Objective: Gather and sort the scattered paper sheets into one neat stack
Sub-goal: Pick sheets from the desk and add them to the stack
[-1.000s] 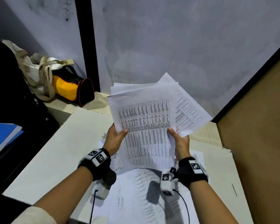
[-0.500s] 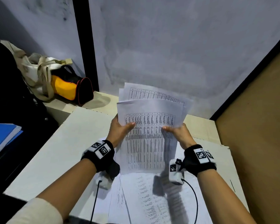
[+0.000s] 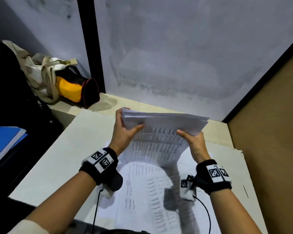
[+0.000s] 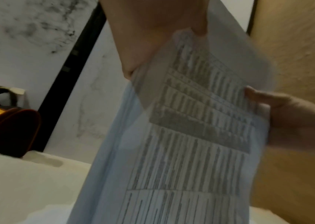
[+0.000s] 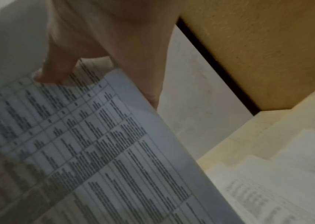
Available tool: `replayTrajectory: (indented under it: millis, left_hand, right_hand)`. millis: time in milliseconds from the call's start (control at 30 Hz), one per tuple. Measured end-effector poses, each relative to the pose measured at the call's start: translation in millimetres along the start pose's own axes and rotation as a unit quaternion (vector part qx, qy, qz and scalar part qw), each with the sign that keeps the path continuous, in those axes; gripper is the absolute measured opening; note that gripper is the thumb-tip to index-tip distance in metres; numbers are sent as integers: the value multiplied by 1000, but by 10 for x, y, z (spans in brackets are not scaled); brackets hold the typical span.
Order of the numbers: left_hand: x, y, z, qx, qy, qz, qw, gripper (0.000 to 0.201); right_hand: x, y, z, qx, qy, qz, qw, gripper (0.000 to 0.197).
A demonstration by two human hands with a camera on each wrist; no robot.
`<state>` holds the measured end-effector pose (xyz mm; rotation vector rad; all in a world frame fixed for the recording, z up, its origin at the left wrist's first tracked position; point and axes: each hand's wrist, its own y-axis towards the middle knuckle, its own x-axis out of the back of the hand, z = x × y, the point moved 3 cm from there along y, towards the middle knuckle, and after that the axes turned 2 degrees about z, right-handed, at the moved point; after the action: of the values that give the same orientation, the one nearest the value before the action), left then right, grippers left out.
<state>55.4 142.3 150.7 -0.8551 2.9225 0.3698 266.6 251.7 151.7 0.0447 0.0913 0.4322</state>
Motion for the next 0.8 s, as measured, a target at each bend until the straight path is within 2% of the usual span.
replayTrajectory:
  millis: [100, 200, 333, 433, 533, 600, 633, 733, 800]
  left_hand:
    - [28, 27, 25, 5, -13, -5, 1000, 68]
    - [-9, 37, 65, 18, -2, -2, 1000, 54]
    - [-75, 48, 9, 7, 32, -35, 999, 26]
    - [-99, 47, -167, -28, 39, -66, 997, 21]
    - [-90, -22, -228, -43, 44, -60, 996, 21]
    - [-86, -65, -121, -15, 48, -41, 998, 27]
    - [-95, -82, -57, 1, 49, -34, 998, 31]
    - [-165, -88, -53, 13, 57, -24, 998, 31]
    - [-237, -74, -148, 19, 45, -38, 998, 22]
  right_hand:
    - [1, 24, 58, 1, 17, -3, 1000, 23]
    - [7, 38, -15, -31, 3, 2, 1000, 41]
    - [-87, 45, -50, -31, -45, -54, 997, 21]
    - [-170, 24, 137, 21, -32, -83, 996, 20]
    - [-202, -14, 154, 37, -32, -53, 997, 18]
    - [-195, -66, 51, 8, -35, -43, 998, 29]
    - [-190, -86, 6, -3, -38, -59, 998, 36]
    - [-263, -86, 71, 25, -15, -96, 995, 56]
    - [-317, -40, 187, 43, 8, -128, 991, 72]
